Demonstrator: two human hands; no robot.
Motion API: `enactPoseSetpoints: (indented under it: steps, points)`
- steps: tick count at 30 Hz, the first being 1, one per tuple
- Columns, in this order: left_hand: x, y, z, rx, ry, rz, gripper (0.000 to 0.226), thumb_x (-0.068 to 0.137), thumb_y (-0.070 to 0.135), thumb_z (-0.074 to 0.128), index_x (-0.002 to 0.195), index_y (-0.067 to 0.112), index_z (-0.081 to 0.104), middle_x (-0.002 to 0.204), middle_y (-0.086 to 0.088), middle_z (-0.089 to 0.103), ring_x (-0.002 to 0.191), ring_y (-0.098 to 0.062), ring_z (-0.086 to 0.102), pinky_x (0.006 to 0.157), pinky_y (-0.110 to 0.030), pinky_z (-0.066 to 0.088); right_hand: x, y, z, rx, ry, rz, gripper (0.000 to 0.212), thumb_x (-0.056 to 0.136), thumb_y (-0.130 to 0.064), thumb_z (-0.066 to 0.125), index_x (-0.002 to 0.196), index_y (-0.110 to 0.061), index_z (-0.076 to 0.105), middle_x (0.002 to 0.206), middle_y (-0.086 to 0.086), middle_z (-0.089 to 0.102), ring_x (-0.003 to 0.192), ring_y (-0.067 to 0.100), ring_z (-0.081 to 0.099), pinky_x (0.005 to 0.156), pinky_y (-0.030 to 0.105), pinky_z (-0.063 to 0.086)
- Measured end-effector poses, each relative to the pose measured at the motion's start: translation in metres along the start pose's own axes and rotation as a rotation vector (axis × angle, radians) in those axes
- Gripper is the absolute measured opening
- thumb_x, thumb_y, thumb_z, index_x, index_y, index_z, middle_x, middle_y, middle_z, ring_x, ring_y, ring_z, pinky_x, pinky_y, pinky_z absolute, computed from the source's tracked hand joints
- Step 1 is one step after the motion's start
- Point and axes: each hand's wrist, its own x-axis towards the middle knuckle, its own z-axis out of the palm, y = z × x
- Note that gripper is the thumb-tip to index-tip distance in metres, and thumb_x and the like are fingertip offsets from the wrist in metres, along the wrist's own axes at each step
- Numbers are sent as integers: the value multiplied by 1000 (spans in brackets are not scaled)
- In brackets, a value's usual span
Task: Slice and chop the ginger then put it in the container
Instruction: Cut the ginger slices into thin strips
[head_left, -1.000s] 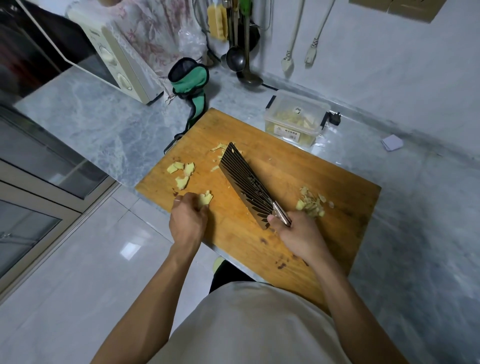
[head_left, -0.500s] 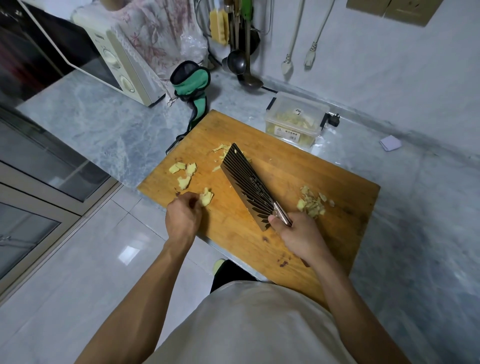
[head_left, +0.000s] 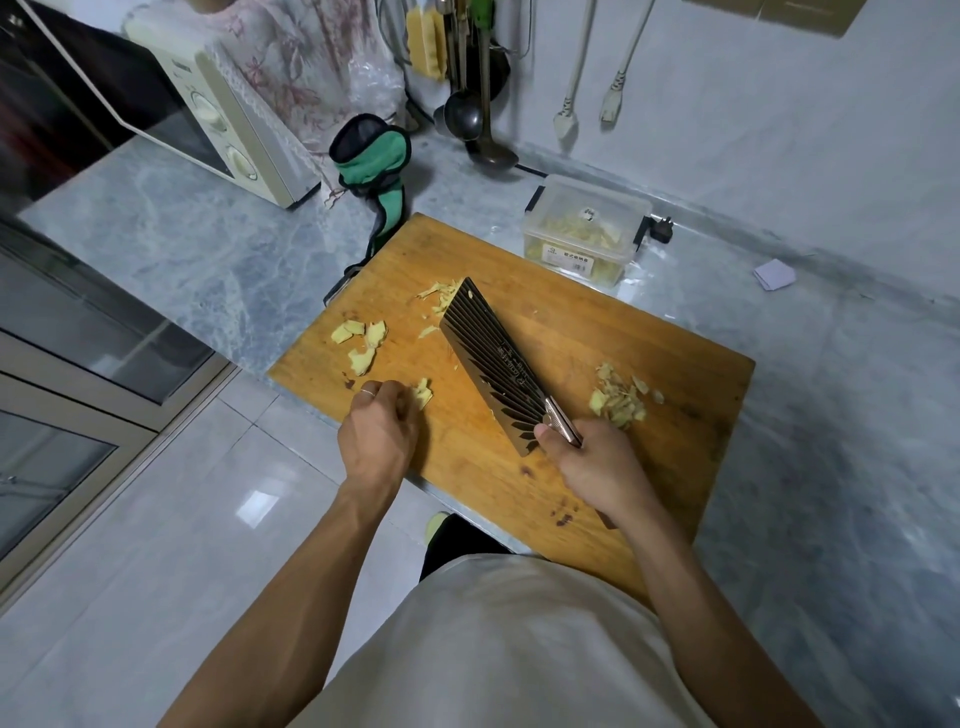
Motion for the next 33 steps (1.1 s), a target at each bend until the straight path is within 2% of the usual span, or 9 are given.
enactPoseSetpoints:
  steps: [3, 10, 12, 16, 19, 21, 24, 29, 33]
  points:
    - [2, 2, 1, 9, 1, -1, 17, 96, 24, 60, 107, 13, 65, 103, -7, 58, 81, -30, 60, 69, -42, 56, 1, 1, 1, 7, 5, 6, 43, 99, -38, 62, 62, -19, 48, 54, -7, 47, 48, 9, 43, 47, 23, 34]
    - [5, 3, -3, -17, -41, -13, 11, 96, 21, 58, 99, 16, 66, 86, -6, 67, 73, -30, 62, 65, -41, 55, 2, 4, 5, 17, 16, 5, 44, 98, -38, 63, 61, -19, 48, 53, -7, 46, 48, 11, 43, 49, 26, 35]
    - [6, -2, -5, -163, -53, -76, 9, 94, 21, 60, 93, 20, 68, 86, -2, 70, 73, -21, 63, 68, -35, 56, 3, 5, 10, 71, 4, 27, 43, 96, -37, 66, 61, -18, 49, 49, -9, 45, 47, 12, 43, 50, 28, 35]
    - [4, -1, -14, -432, -154, -168, 8, 92, 11, 64, 85, 16, 65, 84, 10, 67, 80, 4, 58, 67, -8, 43, 9, -6, 15, 146, -28, 23, 29, 93, -30, 72, 76, -7, 63, 47, -12, 48, 45, 7, 48, 52, 29, 40]
    - [3, 7, -24, -815, -167, -308, 9, 90, 5, 68, 97, 9, 66, 81, 0, 64, 76, -8, 60, 77, -21, 51, 18, -19, 19, 185, -44, 17, 23, 90, -26, 75, 86, -6, 65, 56, -8, 54, 46, 8, 51, 49, 27, 43]
    - [1, 13, -33, -1101, -196, -410, 19, 89, 0, 67, 107, 6, 66, 81, -6, 65, 77, -12, 63, 76, -25, 58, 24, -30, 24, 230, -60, 12, 21, 89, -24, 77, 91, -6, 66, 63, -2, 57, 50, 12, 50, 49, 28, 44]
    - [-4, 19, -45, -1309, -285, -420, 17, 90, -4, 63, 102, 6, 68, 85, -3, 73, 78, -11, 69, 72, -25, 60, 32, -49, 33, 385, -94, -9, 15, 87, -21, 80, 92, -14, 67, 68, 1, 60, 50, 12, 46, 47, 27, 43]
    - [-8, 24, -56, -1336, -332, -397, 17, 89, -4, 62, 100, 7, 70, 85, -2, 74, 78, -12, 69, 73, -26, 60, 33, -65, 43, 591, -144, -28, 20, 85, -15, 82, 82, -18, 62, 61, -12, 58, 46, 9, 43, 44, 25, 40]
    - [-9, 27, -61, -1223, -311, -325, 17, 88, -5, 66, 96, 9, 72, 79, -2, 74, 68, -13, 67, 64, -22, 58, 32, -64, 46, 665, -124, 15, 26, 83, -4, 80, 82, -14, 56, 64, -8, 53, 44, 9, 40, 42, 26, 38]
